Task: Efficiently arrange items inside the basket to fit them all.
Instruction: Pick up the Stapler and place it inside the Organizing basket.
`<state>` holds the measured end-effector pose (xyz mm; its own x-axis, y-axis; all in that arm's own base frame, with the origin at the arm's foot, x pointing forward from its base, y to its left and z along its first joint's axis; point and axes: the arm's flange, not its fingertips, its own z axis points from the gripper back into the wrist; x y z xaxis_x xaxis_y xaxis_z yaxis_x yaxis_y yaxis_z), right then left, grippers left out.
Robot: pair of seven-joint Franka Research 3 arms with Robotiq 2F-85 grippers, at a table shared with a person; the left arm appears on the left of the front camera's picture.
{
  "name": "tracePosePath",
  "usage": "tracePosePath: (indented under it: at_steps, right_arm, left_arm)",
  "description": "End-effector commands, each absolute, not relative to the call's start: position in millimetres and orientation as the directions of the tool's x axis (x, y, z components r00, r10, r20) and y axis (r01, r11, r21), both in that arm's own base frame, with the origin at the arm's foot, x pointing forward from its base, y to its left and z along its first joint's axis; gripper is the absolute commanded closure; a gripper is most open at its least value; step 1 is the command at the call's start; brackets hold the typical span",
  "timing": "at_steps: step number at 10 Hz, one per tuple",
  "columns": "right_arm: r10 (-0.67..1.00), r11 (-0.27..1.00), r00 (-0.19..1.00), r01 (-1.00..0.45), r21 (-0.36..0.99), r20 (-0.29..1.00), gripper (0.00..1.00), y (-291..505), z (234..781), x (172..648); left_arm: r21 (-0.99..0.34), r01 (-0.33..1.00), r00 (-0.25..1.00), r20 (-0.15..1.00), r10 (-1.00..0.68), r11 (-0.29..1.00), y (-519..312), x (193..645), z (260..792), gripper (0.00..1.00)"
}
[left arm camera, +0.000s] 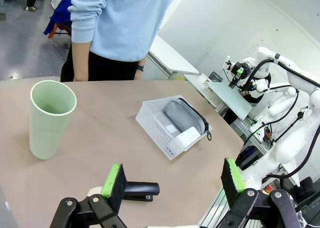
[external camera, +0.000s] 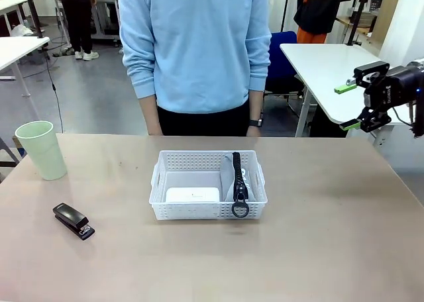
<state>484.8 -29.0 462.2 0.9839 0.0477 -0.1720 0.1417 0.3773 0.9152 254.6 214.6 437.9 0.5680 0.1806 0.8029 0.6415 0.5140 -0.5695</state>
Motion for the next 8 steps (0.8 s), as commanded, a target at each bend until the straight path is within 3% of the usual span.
tracePosePath:
  at_steps: [1,2,3,4,8]
  right_arm:
    - [0.058,0.387,0.983,0.137,0.912,-0.172,0.00,-30,464,484]
    - [0.058,0.387,0.983,0.137,0.912,-0.172,0.00,-30,464,484]
    - [0.058,0.387,0.983,0.137,0.912,-0.172,0.00,-30,464,484]
    - [0.058,0.387,0.983,0.137,0.912,-0.172,0.00,-30,464,484]
    - [0.058,0.387,0.983,0.137,0.912,-0.172,0.00,-30,464,484]
  left_arm:
    - [-0.556,0.657,0.546,0.817,0.186,0.509,214,255,439,0.00]
    - [-0.569,0.642,0.568,0.803,0.181,0.514,215,255,438,0.00]
    - [-0.426,0.658,0.515,0.856,0.040,0.621,196,244,442,0.00]
    - [-0.308,0.706,0.451,0.889,-0.071,0.638,174,232,452,0.00]
    - [-0.012,0.824,0.338,0.812,-0.476,0.566,92,215,470,0.00]
